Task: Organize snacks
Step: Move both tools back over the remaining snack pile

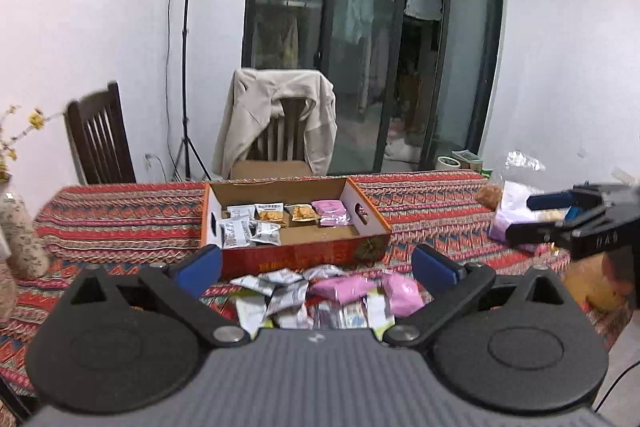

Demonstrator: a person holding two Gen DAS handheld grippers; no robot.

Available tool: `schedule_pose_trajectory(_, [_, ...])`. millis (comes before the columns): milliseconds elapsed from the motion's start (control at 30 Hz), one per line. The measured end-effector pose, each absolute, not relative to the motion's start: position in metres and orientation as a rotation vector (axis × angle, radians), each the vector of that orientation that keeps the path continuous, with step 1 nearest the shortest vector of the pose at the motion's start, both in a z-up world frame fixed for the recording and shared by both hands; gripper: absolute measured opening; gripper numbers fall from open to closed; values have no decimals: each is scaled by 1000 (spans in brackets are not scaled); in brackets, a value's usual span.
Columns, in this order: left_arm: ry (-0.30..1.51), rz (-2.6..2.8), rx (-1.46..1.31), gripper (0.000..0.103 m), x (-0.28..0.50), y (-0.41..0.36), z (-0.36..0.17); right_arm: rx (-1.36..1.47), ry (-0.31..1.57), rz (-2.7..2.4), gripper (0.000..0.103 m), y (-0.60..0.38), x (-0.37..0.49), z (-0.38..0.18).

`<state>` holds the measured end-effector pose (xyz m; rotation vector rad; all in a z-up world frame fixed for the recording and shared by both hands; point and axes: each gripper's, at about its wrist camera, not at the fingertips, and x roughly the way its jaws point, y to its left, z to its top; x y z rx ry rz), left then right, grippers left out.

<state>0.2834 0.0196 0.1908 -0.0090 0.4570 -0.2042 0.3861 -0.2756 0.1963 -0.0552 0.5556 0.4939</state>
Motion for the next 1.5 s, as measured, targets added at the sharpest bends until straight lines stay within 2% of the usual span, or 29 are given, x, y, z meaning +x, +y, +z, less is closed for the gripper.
schedule_pose_trajectory(267, [406,-167,-37,103,201,10,138,-62,429,476,100,-296,300,161])
schedule_pose_trajectory(567, [440,-101,-67,103,166,18,74,-67,392,378,102,-290,227,93])
schedule_pose_trajectory(833, [520,-60,-47,103,194,24,39,-49,476,310,102,-278,224,44])
schedule_pose_trajectory(1267, [561,-66,-96,102,283,35,25,-8,501,261,101,-271,292,25])
schedule_pose_trajectory(1400, [552,-55,-66,90,319,35,22,4,520,269,99,-264,321,19])
schedule_pose_trajectory(1467, [557,-59,-55,82,337,35,21,10,532,283,90,-260,338,15])
schedule_pose_trajectory(1500, [563,-59,-56,78,348,34,21,9,537,285,89,-258,346,14])
